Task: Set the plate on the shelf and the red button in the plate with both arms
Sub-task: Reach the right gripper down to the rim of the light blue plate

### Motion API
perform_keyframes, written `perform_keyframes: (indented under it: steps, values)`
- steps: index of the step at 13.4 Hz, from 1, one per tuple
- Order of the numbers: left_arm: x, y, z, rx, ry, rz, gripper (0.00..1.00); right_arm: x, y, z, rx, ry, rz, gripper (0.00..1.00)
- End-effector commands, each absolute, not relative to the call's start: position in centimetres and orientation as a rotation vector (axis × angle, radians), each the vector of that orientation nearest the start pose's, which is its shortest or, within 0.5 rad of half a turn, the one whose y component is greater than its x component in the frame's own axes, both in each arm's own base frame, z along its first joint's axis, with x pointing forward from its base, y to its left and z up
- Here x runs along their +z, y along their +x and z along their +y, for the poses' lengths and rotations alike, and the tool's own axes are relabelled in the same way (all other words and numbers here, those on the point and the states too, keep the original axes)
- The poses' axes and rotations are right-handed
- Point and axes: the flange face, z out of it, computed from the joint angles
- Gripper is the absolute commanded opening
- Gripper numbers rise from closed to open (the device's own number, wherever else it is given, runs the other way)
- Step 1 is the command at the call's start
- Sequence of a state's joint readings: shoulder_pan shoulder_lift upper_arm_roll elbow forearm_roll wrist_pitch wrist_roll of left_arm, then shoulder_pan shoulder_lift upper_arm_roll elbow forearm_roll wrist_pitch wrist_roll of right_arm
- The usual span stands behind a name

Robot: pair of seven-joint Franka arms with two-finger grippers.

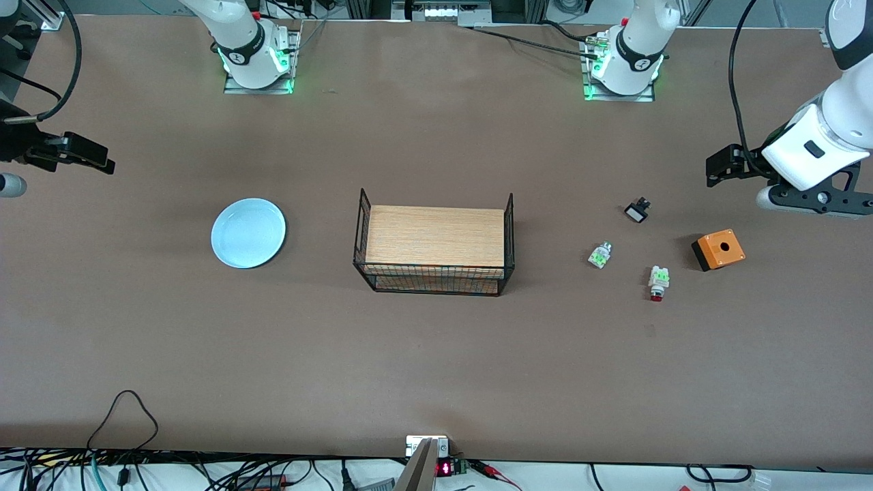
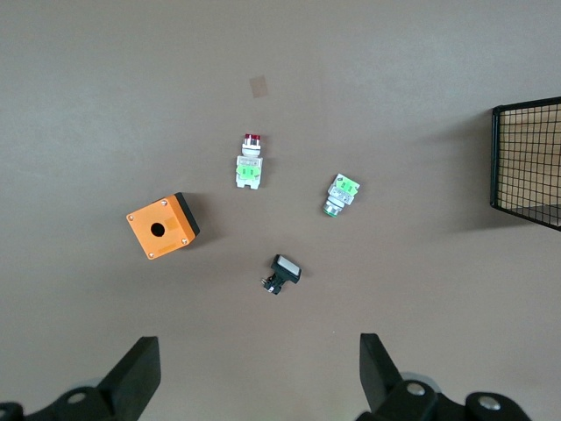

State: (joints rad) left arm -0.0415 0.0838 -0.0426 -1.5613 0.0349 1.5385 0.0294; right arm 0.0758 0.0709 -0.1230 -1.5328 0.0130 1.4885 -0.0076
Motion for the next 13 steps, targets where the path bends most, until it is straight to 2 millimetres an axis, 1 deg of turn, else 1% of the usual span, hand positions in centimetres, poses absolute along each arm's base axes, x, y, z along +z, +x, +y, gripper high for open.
perform_keyframes:
  steps: [1, 3, 4, 5, 7, 9, 11, 13]
  values:
    - [58.3, 57.3, -4.4, 0.16, -3.085, 0.219, 1.0, 60.2, 55.8, -2.1, 0.162, -3.127, 0.043, 1.0]
    - [58.3, 57.3, -4.4, 0.16, -3.084, 0.219, 1.0, 60.1, 55.8, -1.8, 0.169, -3.125, 0.043, 1.0]
    - [58.4, 57.3, -4.4, 0.155, -3.084, 0.216, 1.0, 59.6, 56.1, -1.7, 0.176, -3.121, 0.038, 1.0]
    - [58.4, 57.3, -4.4, 0.155, -3.084, 0.216, 1.0, 58.9, 56.4, -1.3, 0.195, -3.116, 0.031, 1.0]
    - [58.4, 57.4, -4.4, 0.15, -3.08, 0.219, 1.0, 56.7, 57.6, 0.0, 0.238, -3.118, 0.001, 1.0]
    - [58.5, 57.4, -4.4, 0.145, -3.078, 0.221, 1.0, 53.4, 59.1, 1.1, 0.292, -3.138, -0.011, 1.0]
    - [58.4, 57.4, -4.4, 0.148, -3.08, 0.221, 1.0, 49.8, 60.4, 1.1, 0.368, -3.144, 0.013, 1.0]
    - [58.5, 57.4, -4.4, 0.145, -3.078, 0.221, 1.0, 45.9, 60.5, 0.9, 0.358, -3.146, 0.011, 1.0]
